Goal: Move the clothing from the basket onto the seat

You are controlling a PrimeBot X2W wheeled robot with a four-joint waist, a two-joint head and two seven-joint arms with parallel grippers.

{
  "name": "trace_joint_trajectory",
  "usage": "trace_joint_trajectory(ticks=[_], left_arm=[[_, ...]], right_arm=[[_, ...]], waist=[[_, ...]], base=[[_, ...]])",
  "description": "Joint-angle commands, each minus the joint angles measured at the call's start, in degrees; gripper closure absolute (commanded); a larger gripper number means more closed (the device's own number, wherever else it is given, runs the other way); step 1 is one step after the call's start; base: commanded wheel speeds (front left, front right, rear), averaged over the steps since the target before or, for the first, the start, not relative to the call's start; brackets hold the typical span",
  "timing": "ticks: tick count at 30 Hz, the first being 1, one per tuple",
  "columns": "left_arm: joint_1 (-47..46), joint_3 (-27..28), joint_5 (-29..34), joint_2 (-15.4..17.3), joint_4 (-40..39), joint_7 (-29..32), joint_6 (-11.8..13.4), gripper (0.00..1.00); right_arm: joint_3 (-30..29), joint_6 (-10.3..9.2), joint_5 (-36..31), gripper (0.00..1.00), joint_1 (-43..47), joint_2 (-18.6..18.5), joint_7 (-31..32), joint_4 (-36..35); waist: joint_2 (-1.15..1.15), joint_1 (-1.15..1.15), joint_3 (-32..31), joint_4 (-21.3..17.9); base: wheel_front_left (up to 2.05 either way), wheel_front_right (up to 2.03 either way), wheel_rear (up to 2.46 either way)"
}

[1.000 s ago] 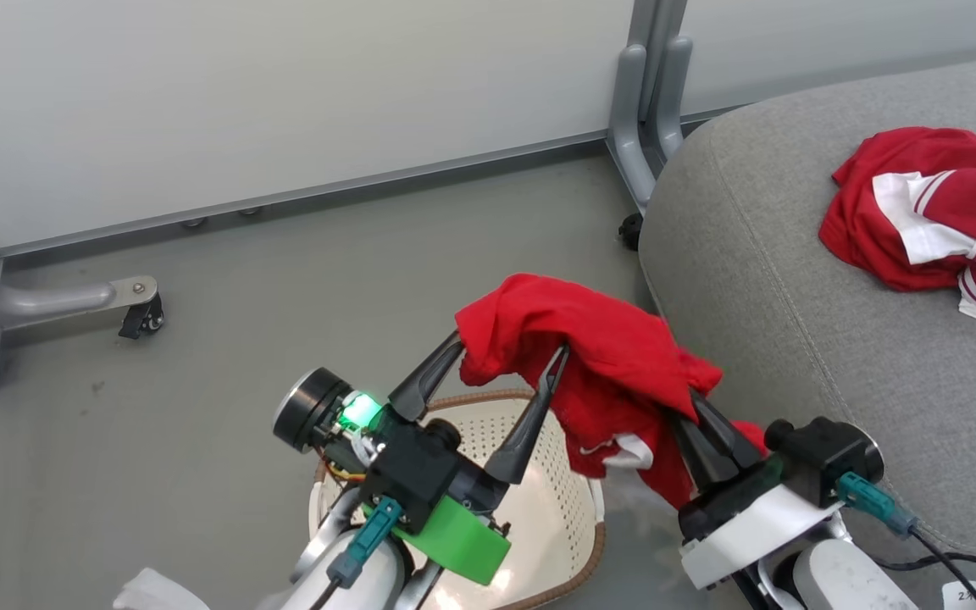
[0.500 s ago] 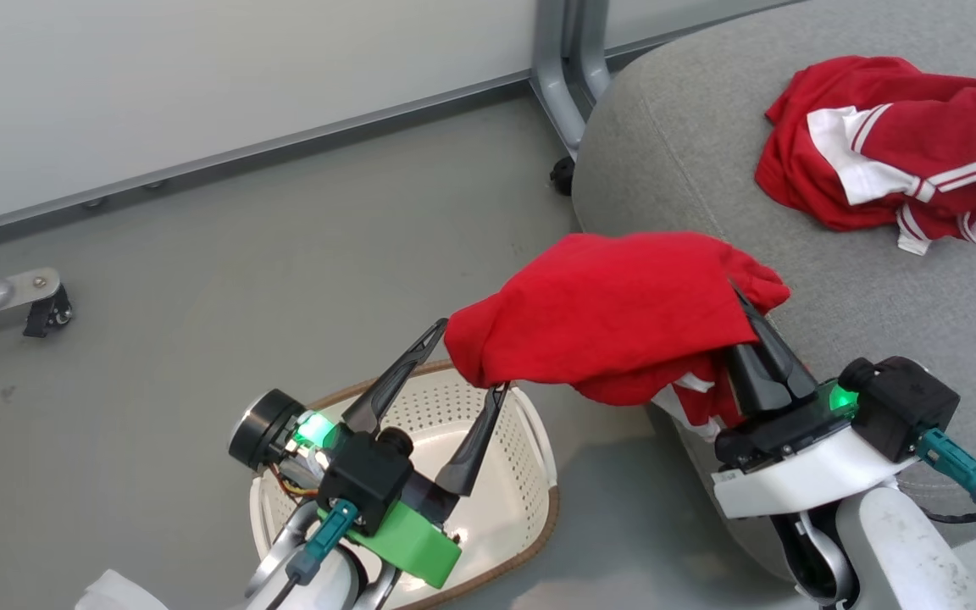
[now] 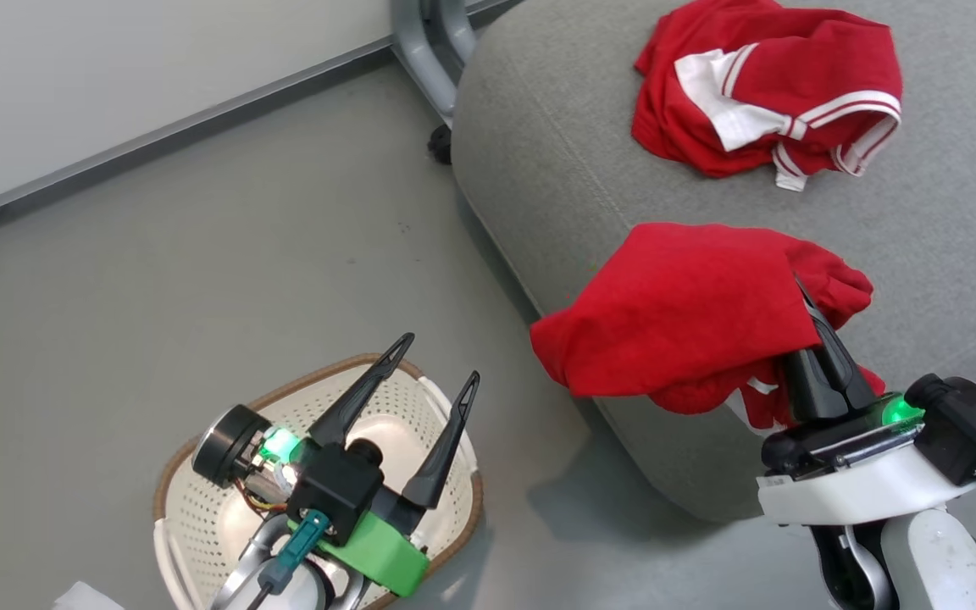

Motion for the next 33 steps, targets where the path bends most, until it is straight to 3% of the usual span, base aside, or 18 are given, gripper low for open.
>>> trace_joint_trajectory(ticks=[1, 9, 17, 25, 33], left_arm=[[0.7, -0.1, 0.1, 0.8, -0.5, 0.4, 0.0, 0.0], [0.3, -0.8, 0.5, 2.5, -2.5, 3.0, -0.5, 0.0], [-2.7, -2.4, 1.2, 3.4, -4.0, 5.7, -2.1, 0.0], [-4.9, -2.4, 2.0, 5.8, -8.5, 10.9, -2.5, 0.0], [-9.1, -2.6, 3.3, 8.7, -15.5, 16.7, -3.5, 0.0]], right_arm=[[-0.5, -0.08, -0.2, 1.0, 0.9, 0.4, 0.0, -0.6], [-1.7, -0.08, -0.6, 1.0, 3.3, 1.6, 0.0, -2.0], [-7.0, -0.08, -1.1, 1.0, 1.3, 1.5, 0.0, -4.4], [-15.3, -0.08, 0.0, 1.0, -12.4, -6.1, 0.0, -2.4], [-23.3, -0.08, 0.5, 1.0, -32.1, -17.4, 0.0, 7.8]], waist=[[0.38, 0.0, 1.9, -5.0], [0.38, 0.0, 4.0, -11.3], [0.38, 0.0, 8.5, -11.8], [0.38, 0.0, 17.5, -11.6], [0.38, 0.0, 28.6, -7.4]], base=[[0.0, 0.0, 0.0], [0.0, 0.0, 0.0], [0.0, 0.0, 0.0], [0.0, 0.0, 0.0], [0.0, 0.0, 0.0]])
